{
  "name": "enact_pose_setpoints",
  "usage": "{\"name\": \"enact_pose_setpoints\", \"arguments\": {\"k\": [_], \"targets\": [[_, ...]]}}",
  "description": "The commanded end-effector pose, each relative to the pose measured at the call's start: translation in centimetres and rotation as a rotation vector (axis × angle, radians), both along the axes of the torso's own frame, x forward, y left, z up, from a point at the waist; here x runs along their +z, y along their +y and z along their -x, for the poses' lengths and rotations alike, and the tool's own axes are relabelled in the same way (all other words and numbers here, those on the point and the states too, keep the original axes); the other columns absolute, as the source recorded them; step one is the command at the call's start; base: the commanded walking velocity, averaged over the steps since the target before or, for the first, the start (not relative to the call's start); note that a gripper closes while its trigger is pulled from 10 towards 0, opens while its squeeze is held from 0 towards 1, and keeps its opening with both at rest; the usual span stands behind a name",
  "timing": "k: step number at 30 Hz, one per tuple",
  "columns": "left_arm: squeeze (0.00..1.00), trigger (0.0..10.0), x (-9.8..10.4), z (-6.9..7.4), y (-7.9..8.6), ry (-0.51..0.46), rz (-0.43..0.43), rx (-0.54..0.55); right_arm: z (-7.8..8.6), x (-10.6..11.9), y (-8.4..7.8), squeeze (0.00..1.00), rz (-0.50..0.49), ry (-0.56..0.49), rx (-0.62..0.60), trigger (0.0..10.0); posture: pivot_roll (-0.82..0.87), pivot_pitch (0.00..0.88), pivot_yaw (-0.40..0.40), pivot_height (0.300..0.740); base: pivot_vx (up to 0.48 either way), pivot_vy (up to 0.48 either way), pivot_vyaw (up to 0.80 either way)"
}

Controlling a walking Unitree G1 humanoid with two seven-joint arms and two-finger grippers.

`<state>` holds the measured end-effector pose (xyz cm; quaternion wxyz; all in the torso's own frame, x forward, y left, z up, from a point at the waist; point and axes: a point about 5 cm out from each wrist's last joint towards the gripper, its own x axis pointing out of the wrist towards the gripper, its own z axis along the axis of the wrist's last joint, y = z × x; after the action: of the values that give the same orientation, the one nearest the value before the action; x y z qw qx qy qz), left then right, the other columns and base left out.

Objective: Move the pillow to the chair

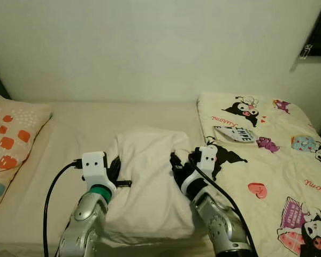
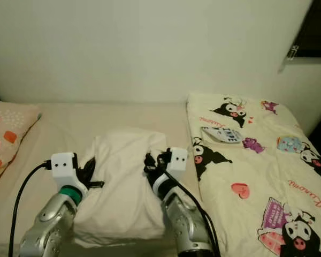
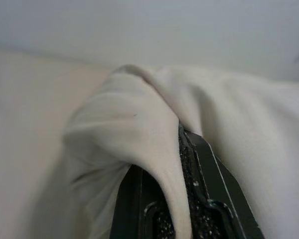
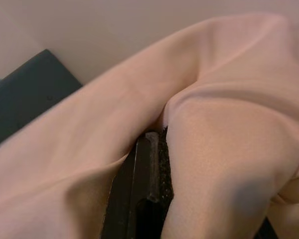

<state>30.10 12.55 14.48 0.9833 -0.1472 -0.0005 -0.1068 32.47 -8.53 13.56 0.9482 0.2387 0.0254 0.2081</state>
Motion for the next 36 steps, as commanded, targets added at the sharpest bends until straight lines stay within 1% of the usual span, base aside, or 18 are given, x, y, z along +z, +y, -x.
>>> {"name": "enact_pose_setpoints", "arguments": {"k": [1,3,5,7,9,11,16,21,24,29,33,36], "targets": [[0.0,10.0,2.0,0.3,-2.1,-0.107,0.031,-0.135,-0.2,1.9,1.8,0.0,-0.047,-0.079,0.06,10.0,0.06,0.0,0.082,0.74,0.0,0.0,0.0],[0.0,10.0,2.3,0.3,-2.2,-0.118,0.021,-0.135,-0.1,2.0,1.8,0.0,-0.067,-0.076,0.069,10.0,0.06,0.0,0.082,0.74,0.0,0.0,0.0],[0.0,10.0,2.4,0.3,-2.2,-0.127,0.005,-0.129,-0.1,2.1,1.9,0.0,-0.086,-0.076,0.073,10.0,0.05,0.0,0.084,0.74,0.0,0.0,-0.63],[0.0,10.0,3.2,0.2,-2.3,-0.17,-0.029,-0.117,0.0,2.3,1.8,0.0,-0.122,-0.082,0.076,10.0,0.05,0.0,0.086,0.74,0.0,0.0,-0.8],[0.0,10.0,3.2,0.2,-2.3,-0.17,-0.029,-0.117,0.0,2.3,1.8,0.0,-0.122,-0.082,0.076,10.0,0.05,0.0,0.086,0.74,0.0,0.0,-0.8],[0.0,10.0,4.1,0.2,-2.6,-0.203,-0.028,-0.121,0.2,2.6,1.8,0.0,-0.145,-0.1,0.078,10.0,0.05,0.0,0.088,0.74,0.0,0.0,-0.8],[0.0,10.0,4.8,0.1,-2.8,-0.225,-0.017,-0.132,0.3,3.1,1.9,0.0,-0.16,-0.124,0.089,10.0,0.05,0.0,0.092,0.74,0.0,0.0,-0.8],[0.0,10.0,4.6,0.1,-2.8,-0.218,-0.012,-0.137,0.4,3.6,2.0,0.0,-0.173,-0.147,0.095,10.0,0.05,0.0,0.095,0.74,0.0,0.0,-0.8],[0.0,10.0,4.7,0.3,-3.1,-0.222,-0.003,-0.161,0.6,4.0,2.0,0.0,-0.174,-0.165,0.111,10.0,0.05,0.0,0.097,0.74,0.0,0.0,-0.8],[0.0,10.0,4.8,0.3,-3.3,-0.223,0.006,-0.163,0.6,4.2,2.0,0.0,-0.176,-0.173,0.115,10.0,0.05,0.0,0.098,0.74,0.0,0.0,-0.8],[0.0,10.0,4.7,0.4,-3.8,-0.217,0.014,-0.196,0.7,4.4,1.9,0.0,-0.179,-0.179,0.12,10.0,0.05,0.0,0.096,0.74,0.0,0.0,-0.8],[0.0,10.0,4.6,0.4,-4.1,-0.209,0.001,-0.203,0.7,4.5,1.9,0.0,-0.179,-0.181,0.122,10.0,0.05,0.0,0.095,0.74,0.0,0.0,-0.8]]}}
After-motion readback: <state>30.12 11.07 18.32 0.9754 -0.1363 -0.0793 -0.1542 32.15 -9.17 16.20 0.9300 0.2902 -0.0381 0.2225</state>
